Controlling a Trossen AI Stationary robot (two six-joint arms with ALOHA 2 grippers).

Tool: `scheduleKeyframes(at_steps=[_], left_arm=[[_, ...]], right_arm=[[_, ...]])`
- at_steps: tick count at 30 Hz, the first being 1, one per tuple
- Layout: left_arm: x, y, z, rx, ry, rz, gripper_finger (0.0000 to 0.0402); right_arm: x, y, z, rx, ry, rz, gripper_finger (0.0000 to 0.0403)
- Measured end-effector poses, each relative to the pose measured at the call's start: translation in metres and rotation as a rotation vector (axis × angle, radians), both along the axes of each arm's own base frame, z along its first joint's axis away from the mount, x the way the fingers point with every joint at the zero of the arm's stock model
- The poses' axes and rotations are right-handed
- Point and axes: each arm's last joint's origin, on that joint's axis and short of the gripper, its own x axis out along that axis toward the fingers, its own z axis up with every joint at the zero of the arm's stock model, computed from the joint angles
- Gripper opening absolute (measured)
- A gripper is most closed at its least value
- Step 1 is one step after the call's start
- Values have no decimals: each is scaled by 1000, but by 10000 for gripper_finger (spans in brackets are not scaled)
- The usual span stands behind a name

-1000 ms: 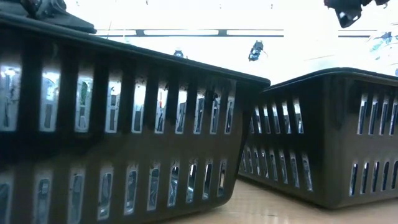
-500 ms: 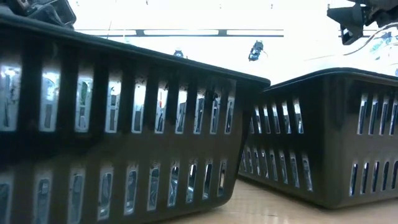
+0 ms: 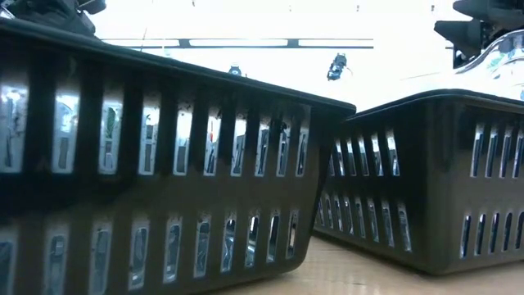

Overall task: Stack baskets by color
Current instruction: Stack the bottom black transparent bin on the left black transparent bin

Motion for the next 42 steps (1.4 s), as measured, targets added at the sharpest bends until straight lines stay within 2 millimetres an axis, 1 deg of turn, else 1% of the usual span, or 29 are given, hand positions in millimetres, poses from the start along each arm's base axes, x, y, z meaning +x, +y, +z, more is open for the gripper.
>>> scheduleKeyframes(at_steps=[6, 11, 14, 19, 27, 32, 36, 39, 42], left_arm=[[10, -25, -1, 23, 82, -139, 31], [17, -46, 1, 36, 166, -188, 31], [19, -56, 3, 89, 239, -178, 31], [23, -73, 4, 224, 342, -149, 31], [37, -98, -2, 369, 405, -145, 32], [50, -109, 1, 408, 466, -126, 37], [58, -117, 0, 431, 493, -122, 68], [61, -120, -7, 454, 529, -118, 112], [62, -123, -13, 461, 558, -130, 165]], right_arm=[[4, 3, -16, -7, 8, -1, 189], [6, 4, -25, -2, -3, -5, 189], [6, 3, -25, -2, 0, -40, 189], [6, 1, -24, -15, -7, -118, 189], [6, 1, -24, -17, -7, -118, 189], [6, 1, -24, -17, -7, -118, 189], [6, 1, -23, -17, -7, -118, 189], [6, 1, -24, -17, -7, -118, 189], [6, 1, -24, -17, -7, -118, 189]])
